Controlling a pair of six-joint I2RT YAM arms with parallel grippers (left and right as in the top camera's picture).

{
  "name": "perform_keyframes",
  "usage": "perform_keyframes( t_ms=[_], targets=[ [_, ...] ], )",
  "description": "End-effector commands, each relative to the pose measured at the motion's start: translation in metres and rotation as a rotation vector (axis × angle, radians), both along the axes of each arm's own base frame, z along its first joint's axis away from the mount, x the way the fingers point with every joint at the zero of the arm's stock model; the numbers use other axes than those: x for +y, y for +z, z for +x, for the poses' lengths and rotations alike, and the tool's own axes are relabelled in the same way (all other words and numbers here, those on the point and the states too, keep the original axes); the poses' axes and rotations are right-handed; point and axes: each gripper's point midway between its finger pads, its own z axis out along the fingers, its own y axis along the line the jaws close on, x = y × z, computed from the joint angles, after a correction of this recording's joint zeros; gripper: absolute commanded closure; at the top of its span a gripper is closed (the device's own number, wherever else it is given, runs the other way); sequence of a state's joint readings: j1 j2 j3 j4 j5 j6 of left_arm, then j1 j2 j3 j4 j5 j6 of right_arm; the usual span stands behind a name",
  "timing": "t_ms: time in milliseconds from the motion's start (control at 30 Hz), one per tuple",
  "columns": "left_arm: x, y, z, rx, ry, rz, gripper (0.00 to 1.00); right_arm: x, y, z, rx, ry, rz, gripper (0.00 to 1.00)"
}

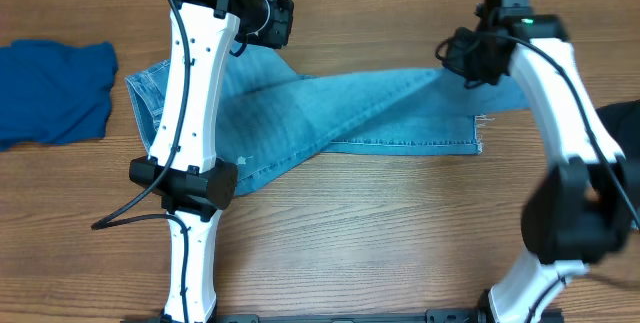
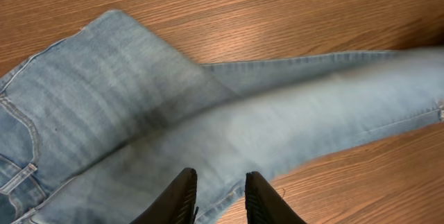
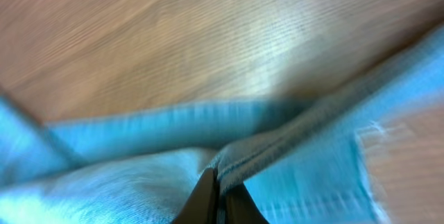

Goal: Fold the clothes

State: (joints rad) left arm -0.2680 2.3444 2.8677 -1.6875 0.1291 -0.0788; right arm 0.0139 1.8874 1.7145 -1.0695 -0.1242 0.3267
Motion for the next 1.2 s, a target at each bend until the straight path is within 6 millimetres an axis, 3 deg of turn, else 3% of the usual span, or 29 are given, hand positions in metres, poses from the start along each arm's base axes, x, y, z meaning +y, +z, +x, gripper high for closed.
perform_keyframes(
  t_ms=[0, 100, 267, 433, 567, 767, 1000, 1033, 1100, 1167],
  targets=[
    [0.002, 0.019, -0.004, -0.043, 0.015, -0.013, 0.73, -0.004, 0.019, -0.039, 0.060, 0.113, -0.063, 0.96],
    [0.002, 0.019, -0.004, -0.043, 0.015, -0.013, 0.72, 0.000, 0.008, -0.083, 0.235, 0.178, -0.067, 0.96],
    [0.001, 0.019, -0.004, -0.042, 0.013, -0.018, 0.71, 0.006, 0.001, -0.116, 0.365, 0.230, -0.068, 0.96],
    [0.001, 0.024, -0.006, -0.053, 0.008, -0.020, 0.70, 0.005, 0.003, -0.137, 0.444, 0.245, -0.076, 0.96],
    [0.009, 0.043, -0.011, -0.107, 0.010, 0.003, 0.68, 0.004, 0.008, -0.148, 0.472, 0.264, -0.076, 0.96],
    [0.024, 0.095, -0.033, -0.232, 0.036, 0.012, 0.63, 0.004, 0.024, -0.161, 0.461, 0.282, -0.078, 0.95],
    [0.032, 0.149, -0.066, -0.360, 0.041, -0.026, 0.60, 0.011, 0.065, -0.168, 0.278, 0.257, -0.048, 0.95],
    [0.033, 0.154, -0.069, -0.371, 0.041, -0.029, 0.60, 0.011, 0.070, -0.166, 0.248, 0.245, -0.048, 0.92],
    [0.035, 0.161, -0.074, -0.388, 0.042, -0.034, 0.59, 0.011, 0.079, -0.162, 0.187, 0.224, -0.047, 0.74],
    [0.036, 0.165, -0.078, -0.399, 0.042, -0.037, 0.59, 0.012, 0.085, -0.160, 0.151, 0.205, -0.043, 0.64]
  ],
)
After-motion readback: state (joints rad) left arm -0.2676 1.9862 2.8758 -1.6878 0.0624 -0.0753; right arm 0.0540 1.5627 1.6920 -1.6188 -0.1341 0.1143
